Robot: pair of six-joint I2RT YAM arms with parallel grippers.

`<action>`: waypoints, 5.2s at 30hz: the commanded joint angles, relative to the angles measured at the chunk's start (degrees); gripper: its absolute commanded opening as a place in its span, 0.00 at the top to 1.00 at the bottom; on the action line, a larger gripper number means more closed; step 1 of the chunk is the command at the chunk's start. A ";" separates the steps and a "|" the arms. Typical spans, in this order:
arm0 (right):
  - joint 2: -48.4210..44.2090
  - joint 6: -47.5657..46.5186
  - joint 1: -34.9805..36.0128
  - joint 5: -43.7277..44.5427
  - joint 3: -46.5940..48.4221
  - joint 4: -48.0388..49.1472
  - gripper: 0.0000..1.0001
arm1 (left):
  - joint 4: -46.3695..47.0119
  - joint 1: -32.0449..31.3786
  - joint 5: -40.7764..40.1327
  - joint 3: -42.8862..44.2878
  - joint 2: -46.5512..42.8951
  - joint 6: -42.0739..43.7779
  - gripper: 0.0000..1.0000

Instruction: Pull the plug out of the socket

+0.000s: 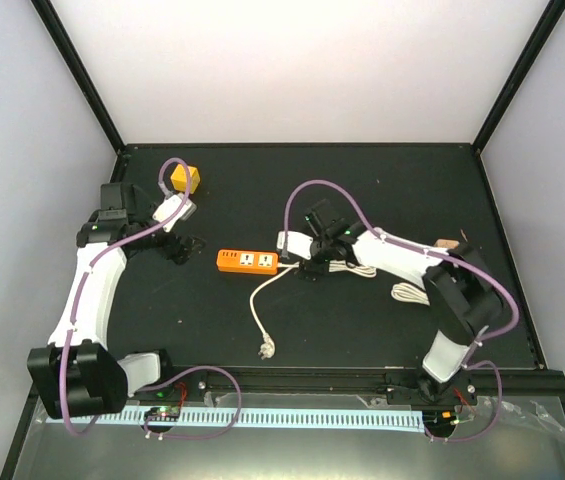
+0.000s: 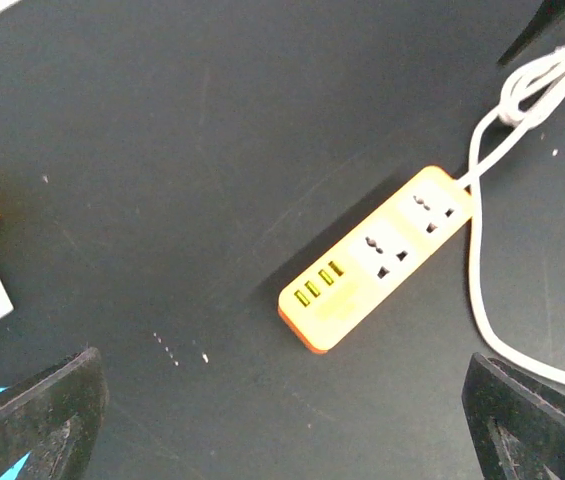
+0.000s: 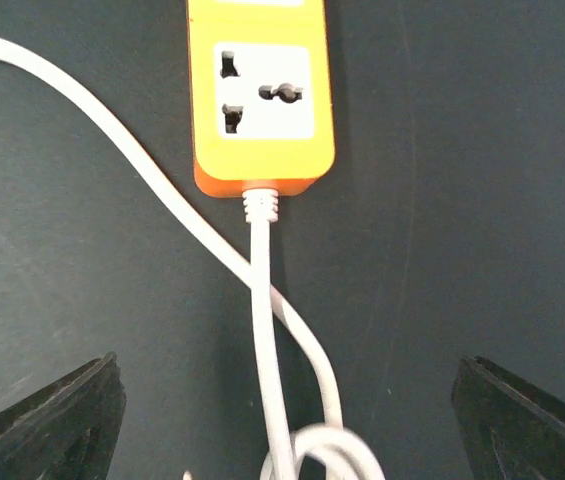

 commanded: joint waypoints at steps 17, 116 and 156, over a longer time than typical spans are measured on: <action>16.79 -7.25 5.59 5.24 11.84 -2.27 0.35 | 11.12 0.14 1.60 -5.65 -5.75 -12.74 0.01; -5.20 -33.35 -31.09 8.30 15.01 -33.27 0.08 | 13.86 0.20 3.21 -8.61 -10.47 -14.40 0.01; -9.92 -24.49 -19.83 3.73 -9.38 -33.62 0.88 | 16.16 0.25 4.54 -10.66 -12.75 -15.85 0.01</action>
